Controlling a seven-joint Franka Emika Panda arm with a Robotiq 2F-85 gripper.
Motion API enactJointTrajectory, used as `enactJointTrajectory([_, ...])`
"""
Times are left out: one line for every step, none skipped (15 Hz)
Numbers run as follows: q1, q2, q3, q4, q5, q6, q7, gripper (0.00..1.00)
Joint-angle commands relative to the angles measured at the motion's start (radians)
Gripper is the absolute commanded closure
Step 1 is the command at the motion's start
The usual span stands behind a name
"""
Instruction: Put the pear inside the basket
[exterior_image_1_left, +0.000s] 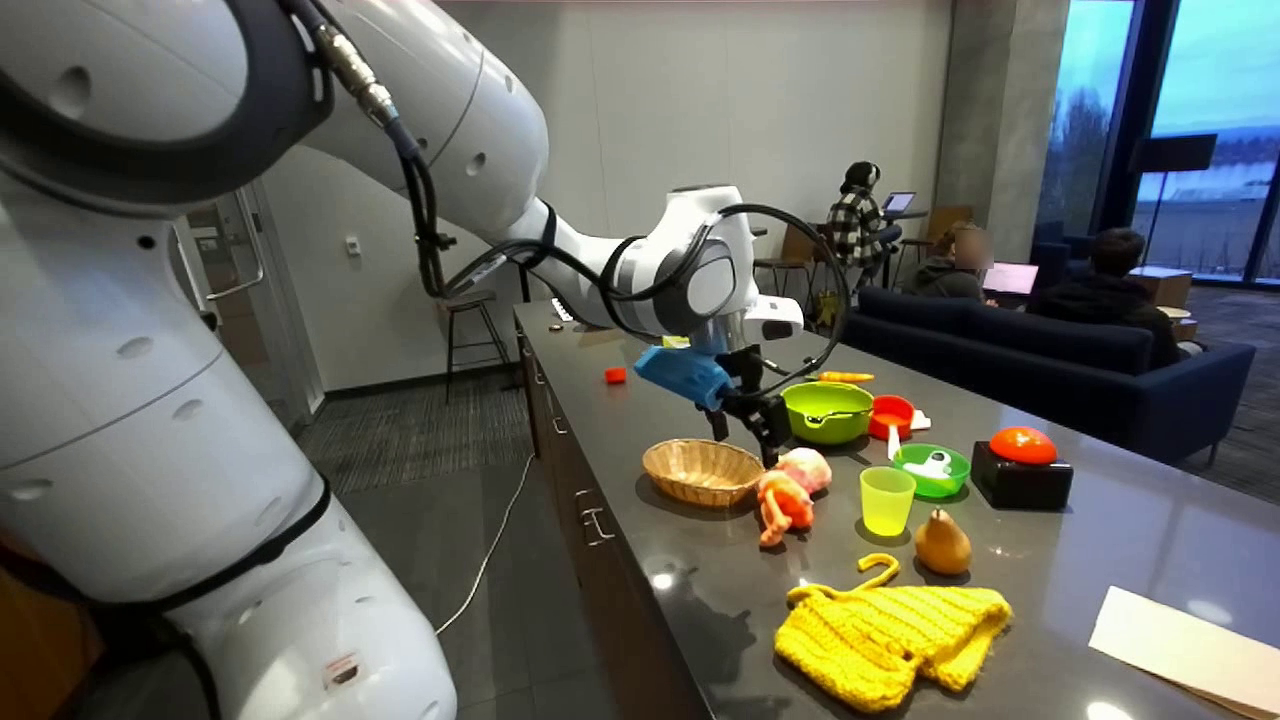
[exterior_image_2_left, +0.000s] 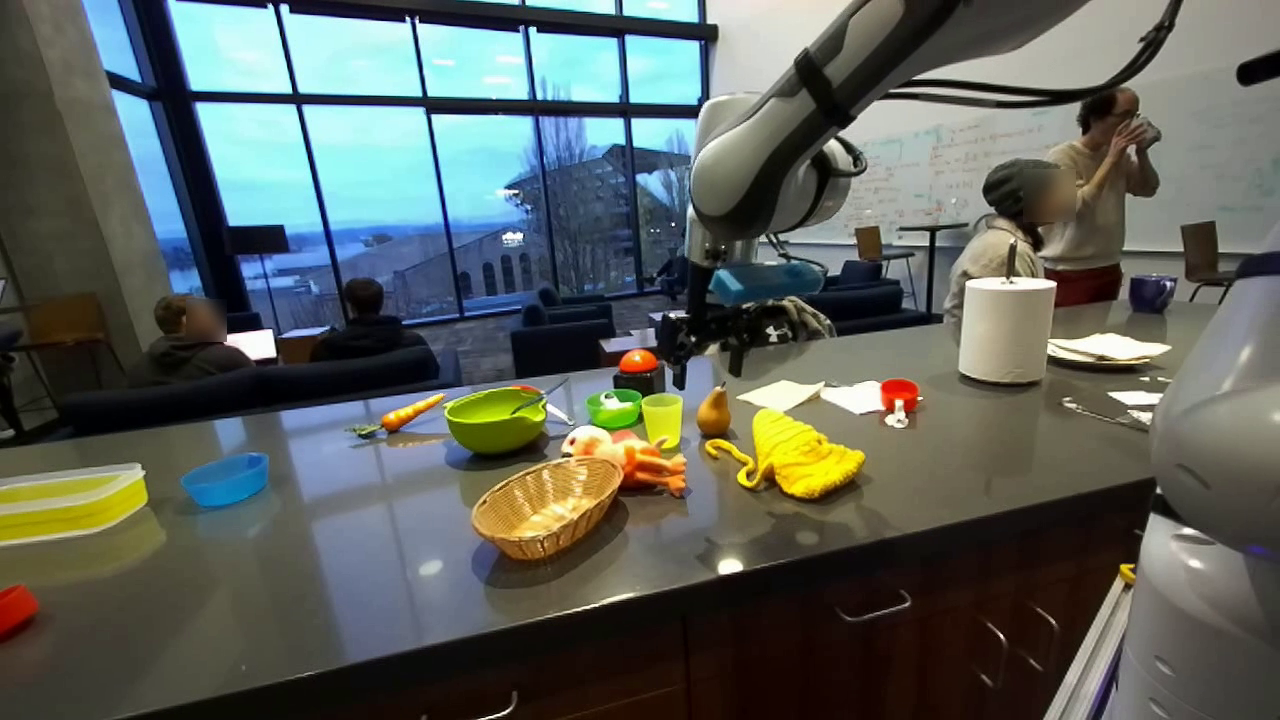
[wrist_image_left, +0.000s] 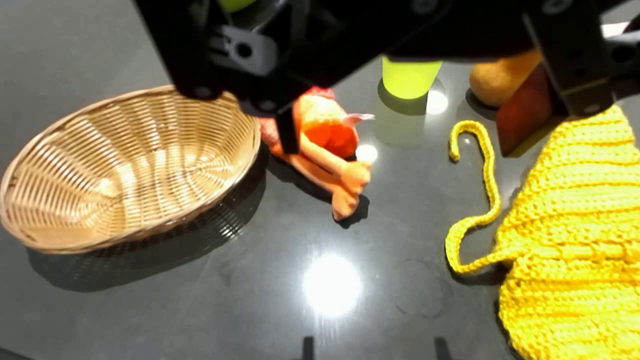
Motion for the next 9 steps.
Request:
enactJointTrajectory([-0.035,0.076,0.007,0.037,-0.063,0.098,0.066,0.00])
enactJointTrajectory([-0.048,0.094,0.007,0.044,-0.090,0.116,0.088,0.00])
enactJointTrajectory([-0.061,0.119,0.003,0.055,-0.118,0.137,0.113,0.00])
enactJointTrajectory([-0.070,0.138,-0.001,0.066,-0.139,0.152,0.134,0.00])
enactJointTrajectory([-0.079,0.155,-0.007,0.078,-0.159,0.161,0.152,0.00])
enactJointTrajectory([-0.084,0.175,-0.014,0.094,-0.170,0.169,0.163,0.00])
enactJointTrajectory([-0.086,0.194,-0.021,0.111,-0.175,0.177,0.168,0.00])
enactJointTrajectory([-0.085,0.211,-0.027,0.126,-0.174,0.183,0.171,0.00])
enactJointTrajectory([-0.083,0.229,-0.034,0.144,-0.170,0.187,0.170,0.00])
